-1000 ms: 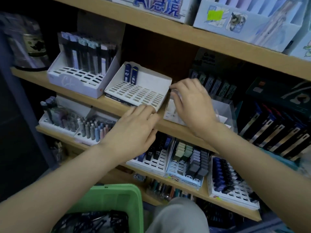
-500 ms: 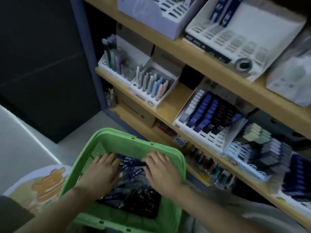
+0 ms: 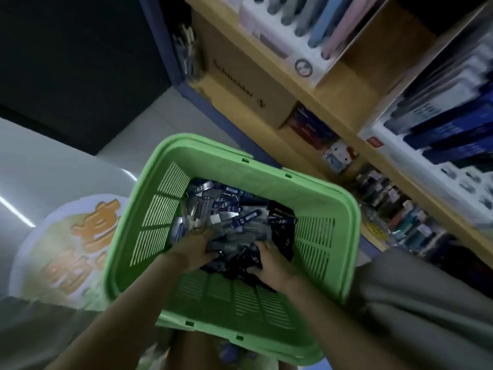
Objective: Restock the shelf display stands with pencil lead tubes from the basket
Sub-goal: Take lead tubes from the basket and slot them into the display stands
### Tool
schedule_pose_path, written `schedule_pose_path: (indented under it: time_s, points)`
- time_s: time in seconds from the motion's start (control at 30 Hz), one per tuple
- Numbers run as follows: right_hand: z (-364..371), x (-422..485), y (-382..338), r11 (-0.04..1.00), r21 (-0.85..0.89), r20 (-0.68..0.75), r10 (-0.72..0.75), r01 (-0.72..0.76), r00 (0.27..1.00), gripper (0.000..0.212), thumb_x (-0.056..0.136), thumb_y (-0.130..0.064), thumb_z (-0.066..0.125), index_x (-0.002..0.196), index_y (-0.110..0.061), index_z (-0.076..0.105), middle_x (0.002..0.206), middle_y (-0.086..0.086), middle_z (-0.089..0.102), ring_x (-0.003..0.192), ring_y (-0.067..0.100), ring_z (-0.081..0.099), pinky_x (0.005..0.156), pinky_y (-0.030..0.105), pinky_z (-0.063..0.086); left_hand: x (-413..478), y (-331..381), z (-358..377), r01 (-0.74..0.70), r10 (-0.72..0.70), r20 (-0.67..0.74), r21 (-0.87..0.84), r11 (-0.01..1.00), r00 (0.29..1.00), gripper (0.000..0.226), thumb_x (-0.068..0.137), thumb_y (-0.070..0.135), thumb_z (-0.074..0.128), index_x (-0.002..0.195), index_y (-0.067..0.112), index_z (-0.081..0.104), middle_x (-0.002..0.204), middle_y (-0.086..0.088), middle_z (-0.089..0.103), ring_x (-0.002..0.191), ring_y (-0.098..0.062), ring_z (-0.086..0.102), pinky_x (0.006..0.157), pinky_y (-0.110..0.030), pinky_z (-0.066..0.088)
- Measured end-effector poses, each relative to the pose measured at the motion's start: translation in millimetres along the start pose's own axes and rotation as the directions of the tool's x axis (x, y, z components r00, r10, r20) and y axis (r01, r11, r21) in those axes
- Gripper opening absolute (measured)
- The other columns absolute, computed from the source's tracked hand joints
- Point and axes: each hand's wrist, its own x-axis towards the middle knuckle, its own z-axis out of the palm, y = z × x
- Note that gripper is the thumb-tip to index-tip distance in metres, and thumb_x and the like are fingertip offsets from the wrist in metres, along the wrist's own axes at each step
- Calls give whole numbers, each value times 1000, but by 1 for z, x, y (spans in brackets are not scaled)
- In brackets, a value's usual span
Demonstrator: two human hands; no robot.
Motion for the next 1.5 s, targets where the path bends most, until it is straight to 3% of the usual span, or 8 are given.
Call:
schedule_pose_path:
  time_s: [0.17, 0.43, 0.63, 0.73, 0.87, 1.0, 1.23, 1.5]
  points:
    - [10, 15, 1, 996, -92, 25, 7, -5, 1000, 82, 83, -40, 69, 146, -11, 25, 148, 7, 33, 137, 25, 24, 113, 35, 27, 24, -9, 13, 47, -21, 172, -153, 987, 985, 77, 89, 36, 62, 151, 18, 19, 155, -6, 22, 139, -27, 29, 111, -41, 32]
    - [2, 25, -1, 997, 68, 99, 29, -36, 995, 61, 88, -27, 66, 134, -7, 31, 121, 16, 56, 105, 27, 57, 80, 32, 46, 37, 0, 19, 62, -76, 69, 181, 982, 995, 64, 93, 37, 55, 145, 13, 25, 151, -10, 26, 140, -29, 21, 110, -47, 24]
    - [-11, 25, -3, 995, 99, -99, 4, 6, 995, 35, 96, -25, 52, 124, -7, 41, 108, 15, 61, 82, 21, 57, 61, 25, 40, 41, -7, 17, 81, -97, -38, -306, 949, 995, 26, 100, 15, 41, 122, 1, 45, 122, -20, 57, 105, -28, 55, 84, -34, 41]
    - [-17, 23, -9, 996, 66, -284, -45, 66, 958, 36, 96, -26, 52, 125, -6, 42, 113, 12, 57, 92, 23, 58, 68, 24, 42, 34, 0, 6, 65, -166, -142, -538, 840, 976, 15, 100, 10, 40, 113, 3, 41, 99, -14, 59, 87, -27, 58, 66, -29, 43]
    - [-27, 20, -32, 984, 167, -318, 2, 54, 948, 45, 94, -35, 52, 125, -5, 39, 86, 1, 56, 62, 10, 50, 46, 15, 30, 11, 23, -9, -3, -248, -103, -928, 373, 963, 23, 100, 4, 37, 123, 3, 34, 87, -10, 61, 72, -19, 62, 55, -22, 55]
    - [-23, 7, -67, 922, 345, -204, -109, 176, 973, 48, 95, -13, 53, 136, -7, 28, 113, 8, 55, 93, 21, 60, 71, 32, 53, -15, 45, -7, -60, -258, -126, -967, 248, 958, 22, 103, 24, 34, 113, 5, 41, 90, -12, 59, 71, -15, 62, 65, -30, 52]
    - [-5, -22, -124, 865, 443, 52, -287, 235, 957, 75, 97, -8, 47, 151, -23, -3, 142, 4, 18, 130, 21, 33, 105, 22, 29, -61, 33, -15, -93, -292, -145, -979, 184, 946, 40, 97, 40, 41, 123, 10, 41, 114, -9, 58, 108, -20, 58, 99, -36, 45]
    - [-18, -39, -144, 909, 172, -293, -321, 380, 901, 45, 94, -18, 55, 137, -9, 45, 128, 6, 48, 116, 21, 53, 99, 30, 46, -94, 18, -22, -149, -218, -184, -975, 166, 958, 51, 88, 40, 51, 128, 10, 43, 114, -7, 60, 96, -11, 65, 80, -24, 55]
